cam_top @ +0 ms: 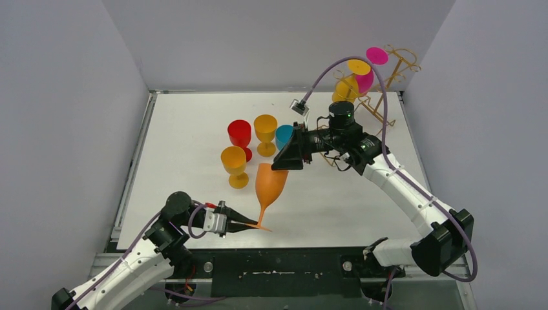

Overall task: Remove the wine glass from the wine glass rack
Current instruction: Place the wine glass at the center of the board.

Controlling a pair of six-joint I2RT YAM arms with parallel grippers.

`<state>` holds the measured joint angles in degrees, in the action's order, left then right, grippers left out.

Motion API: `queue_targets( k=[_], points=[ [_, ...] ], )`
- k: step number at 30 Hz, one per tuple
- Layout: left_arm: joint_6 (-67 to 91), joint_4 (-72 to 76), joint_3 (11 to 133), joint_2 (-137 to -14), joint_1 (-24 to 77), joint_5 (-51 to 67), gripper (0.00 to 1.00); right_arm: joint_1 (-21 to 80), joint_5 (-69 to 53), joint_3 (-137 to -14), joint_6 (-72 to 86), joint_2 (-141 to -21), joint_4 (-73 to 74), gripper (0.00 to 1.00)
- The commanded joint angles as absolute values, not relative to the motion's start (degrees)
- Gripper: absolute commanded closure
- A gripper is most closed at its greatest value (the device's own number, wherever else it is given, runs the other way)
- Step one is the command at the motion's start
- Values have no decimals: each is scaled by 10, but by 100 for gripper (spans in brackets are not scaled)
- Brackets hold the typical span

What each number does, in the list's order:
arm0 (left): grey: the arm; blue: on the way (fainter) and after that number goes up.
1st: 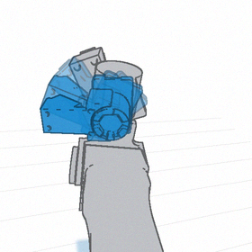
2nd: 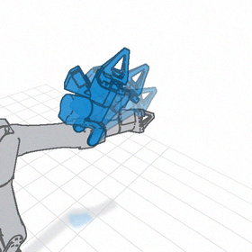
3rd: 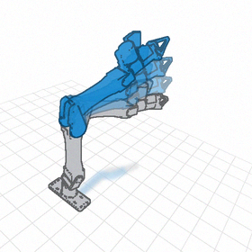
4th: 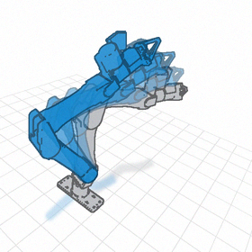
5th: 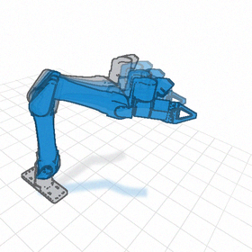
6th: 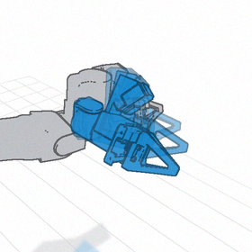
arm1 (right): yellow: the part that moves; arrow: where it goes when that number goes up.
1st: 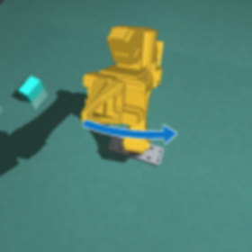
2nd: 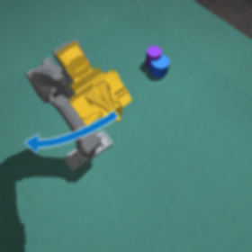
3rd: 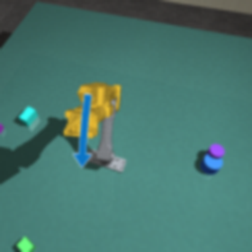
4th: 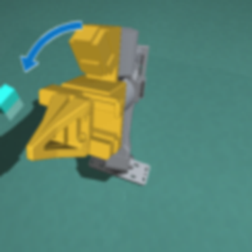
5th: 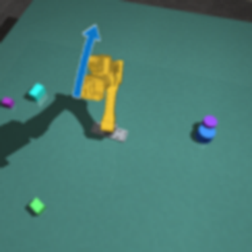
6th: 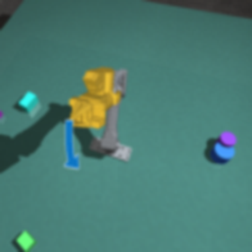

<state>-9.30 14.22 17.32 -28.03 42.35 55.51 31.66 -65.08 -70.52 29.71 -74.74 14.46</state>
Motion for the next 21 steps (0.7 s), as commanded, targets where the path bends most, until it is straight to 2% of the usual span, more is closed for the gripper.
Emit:
queue_targets(
  k=[1, 5, 10, 14, 21],
  points=[
    [-160, 88, 209, -289, 424, 578, 100, 332, -692, -751, 279, -767, 158, 43],
    [-202, 34, 216, -285, 424, 556, 100, 340, -690, -792, 219, -788, 244, 54],
    [-224, 6, 218, -283, 420, 535, 100, 348, -689, -810, 170, -814, 325, 57],
    [-260, -44, 230, -294, 418, 532, 100, 346, -662, -810, 155, -815, 337, 49],
    [-260, -42, 224, -294, 418, 538, 100, 327, -590, -818, 160, -811, 318, 38]
  ],
)
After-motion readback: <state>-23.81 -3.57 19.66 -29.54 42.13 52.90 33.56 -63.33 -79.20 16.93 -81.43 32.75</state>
